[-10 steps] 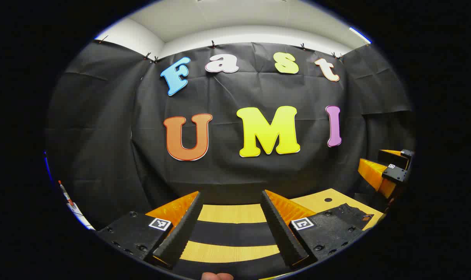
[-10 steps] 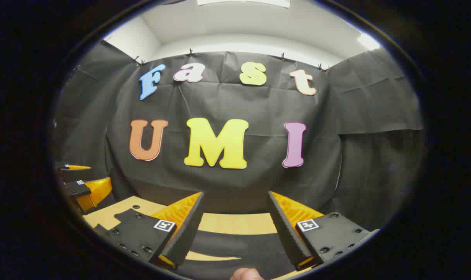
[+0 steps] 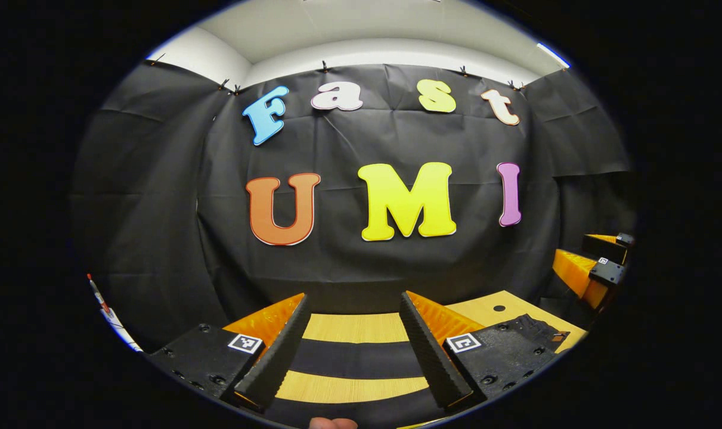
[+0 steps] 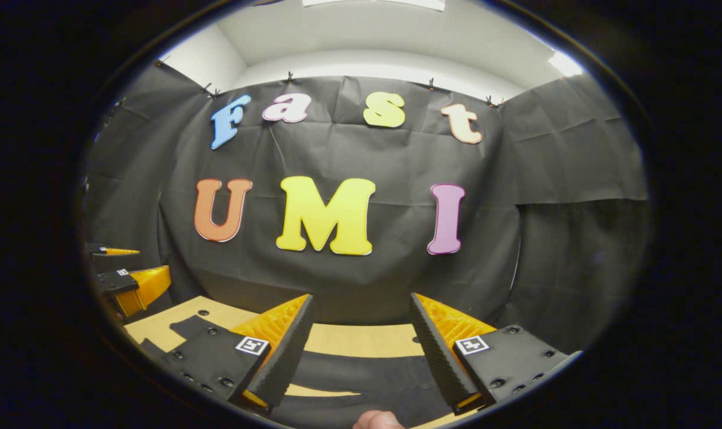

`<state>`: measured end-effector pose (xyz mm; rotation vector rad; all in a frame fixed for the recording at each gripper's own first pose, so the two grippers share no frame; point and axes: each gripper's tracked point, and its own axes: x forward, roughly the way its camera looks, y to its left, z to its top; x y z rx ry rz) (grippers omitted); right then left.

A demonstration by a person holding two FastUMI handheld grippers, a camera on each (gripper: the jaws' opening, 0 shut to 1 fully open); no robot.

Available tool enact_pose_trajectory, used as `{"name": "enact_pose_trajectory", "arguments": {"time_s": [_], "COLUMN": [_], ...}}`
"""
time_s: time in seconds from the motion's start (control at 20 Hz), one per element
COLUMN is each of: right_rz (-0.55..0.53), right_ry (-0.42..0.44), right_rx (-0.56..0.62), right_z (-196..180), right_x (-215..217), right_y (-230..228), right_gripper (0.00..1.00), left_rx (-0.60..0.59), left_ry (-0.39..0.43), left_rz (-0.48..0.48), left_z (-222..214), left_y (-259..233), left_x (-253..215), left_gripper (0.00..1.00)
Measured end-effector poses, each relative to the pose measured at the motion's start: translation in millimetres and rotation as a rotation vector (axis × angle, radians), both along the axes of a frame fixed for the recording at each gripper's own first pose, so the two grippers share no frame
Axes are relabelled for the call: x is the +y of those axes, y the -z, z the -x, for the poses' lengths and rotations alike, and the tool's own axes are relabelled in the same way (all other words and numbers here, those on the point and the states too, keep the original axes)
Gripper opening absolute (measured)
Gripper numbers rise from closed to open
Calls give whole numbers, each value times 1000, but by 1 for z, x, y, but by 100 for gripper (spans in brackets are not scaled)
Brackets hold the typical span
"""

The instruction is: Grasp the waist and the cuffs of the jeans and fold them to make the two legs overlap; first hold the waist and fold one-third of the jeans toward the cuffs, then hold the cuffs and fold the remaining one-third in the same direction to finish folding.

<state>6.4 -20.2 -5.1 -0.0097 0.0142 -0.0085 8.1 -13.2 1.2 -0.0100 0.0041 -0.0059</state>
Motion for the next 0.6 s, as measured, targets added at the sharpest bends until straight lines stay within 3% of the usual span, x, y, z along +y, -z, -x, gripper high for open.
{"name": "enact_pose_trajectory", "arguments": {"time_s": [0.4, 0.6], "right_rz": [-14, -49], "right_ry": [15, 29], "right_rx": [30, 73], "right_z": [-10, -21], "right_x": [-21, -49], "right_y": [10, 24], "right_gripper": [96, 96], "left_rx": [17, 59], "left_ry": [-11, -54], "left_rz": [12, 44], "left_z": [-5, -5], "left_y": [4, 16], "left_x": [-3, 9], "left_gripper": [96, 96]}}
